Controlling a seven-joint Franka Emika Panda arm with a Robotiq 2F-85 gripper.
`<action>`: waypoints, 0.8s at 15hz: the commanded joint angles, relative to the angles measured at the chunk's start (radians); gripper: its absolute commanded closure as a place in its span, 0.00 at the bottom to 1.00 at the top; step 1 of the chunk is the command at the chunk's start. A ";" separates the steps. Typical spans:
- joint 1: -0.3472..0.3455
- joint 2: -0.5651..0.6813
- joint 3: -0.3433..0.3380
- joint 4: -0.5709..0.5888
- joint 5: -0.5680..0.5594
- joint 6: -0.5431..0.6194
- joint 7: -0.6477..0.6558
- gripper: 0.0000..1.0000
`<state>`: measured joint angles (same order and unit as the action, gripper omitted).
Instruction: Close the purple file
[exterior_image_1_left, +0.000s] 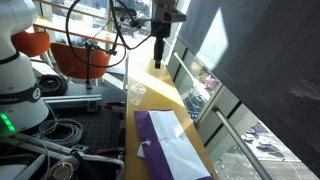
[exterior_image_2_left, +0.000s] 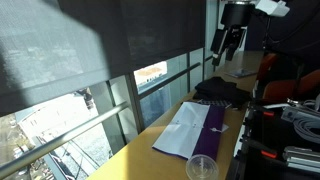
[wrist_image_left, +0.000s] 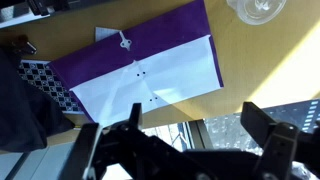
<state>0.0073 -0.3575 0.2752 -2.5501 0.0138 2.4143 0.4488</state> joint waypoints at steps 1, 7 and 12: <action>0.019 0.001 -0.019 0.002 -0.009 -0.003 0.006 0.00; 0.019 0.001 -0.019 0.003 -0.009 -0.003 0.006 0.00; -0.034 0.007 -0.003 -0.018 -0.133 0.061 0.042 0.00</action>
<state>0.0042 -0.3574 0.2701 -2.5509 -0.0153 2.4152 0.4530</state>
